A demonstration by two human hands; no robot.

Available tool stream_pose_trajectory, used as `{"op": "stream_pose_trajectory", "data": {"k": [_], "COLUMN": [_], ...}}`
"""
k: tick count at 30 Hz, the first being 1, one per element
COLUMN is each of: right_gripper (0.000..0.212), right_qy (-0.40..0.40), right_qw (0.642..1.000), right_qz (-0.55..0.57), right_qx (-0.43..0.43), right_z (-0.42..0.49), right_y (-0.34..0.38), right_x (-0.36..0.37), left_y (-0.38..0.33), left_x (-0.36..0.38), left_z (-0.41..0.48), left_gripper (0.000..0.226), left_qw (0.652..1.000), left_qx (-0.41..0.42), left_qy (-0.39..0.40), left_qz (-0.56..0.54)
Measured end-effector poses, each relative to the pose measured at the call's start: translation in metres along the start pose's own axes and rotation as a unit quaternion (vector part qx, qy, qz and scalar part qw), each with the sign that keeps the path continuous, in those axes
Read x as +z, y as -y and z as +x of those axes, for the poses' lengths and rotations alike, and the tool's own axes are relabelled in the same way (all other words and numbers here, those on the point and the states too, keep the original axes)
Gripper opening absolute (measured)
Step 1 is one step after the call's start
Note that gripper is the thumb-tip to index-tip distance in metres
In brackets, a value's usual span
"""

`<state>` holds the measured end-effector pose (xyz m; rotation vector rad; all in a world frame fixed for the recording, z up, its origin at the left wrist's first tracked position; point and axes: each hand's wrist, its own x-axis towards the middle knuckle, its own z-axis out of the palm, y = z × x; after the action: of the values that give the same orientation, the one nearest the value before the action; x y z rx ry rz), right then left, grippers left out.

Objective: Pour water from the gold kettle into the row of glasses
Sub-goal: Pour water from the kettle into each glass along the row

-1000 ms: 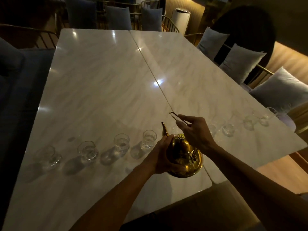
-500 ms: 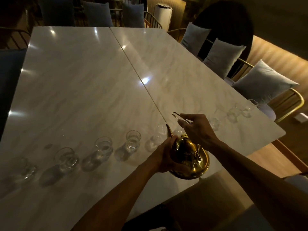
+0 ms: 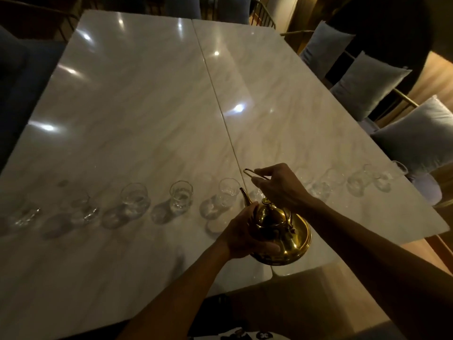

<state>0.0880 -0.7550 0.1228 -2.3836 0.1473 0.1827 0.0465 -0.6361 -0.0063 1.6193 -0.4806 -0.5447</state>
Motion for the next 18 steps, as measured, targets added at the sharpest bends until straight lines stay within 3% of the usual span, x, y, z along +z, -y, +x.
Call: {"op": "stream_pose_trajectory", "data": {"k": [8,18], "right_gripper": [0.039,0.037], "right_qy": [0.074,0.100], "right_qw": [0.997,0.995], "right_qz": [0.007,-0.020], "right_qx": [0.021,0.025], "right_z": [0.018,0.024], "right_y": [0.002,0.009], "right_x": [-0.003,-0.006], "left_y": [-0.003,-0.007], "left_x": [0.007,0.008], "left_z": [0.004,0.008], "left_gripper": [0.088,0.079], "left_qw": [0.999,0.999], "left_qx": [-0.029,-0.032], "left_qy": [-0.027,-0.031], "left_qz": [-0.002,0.004]}}
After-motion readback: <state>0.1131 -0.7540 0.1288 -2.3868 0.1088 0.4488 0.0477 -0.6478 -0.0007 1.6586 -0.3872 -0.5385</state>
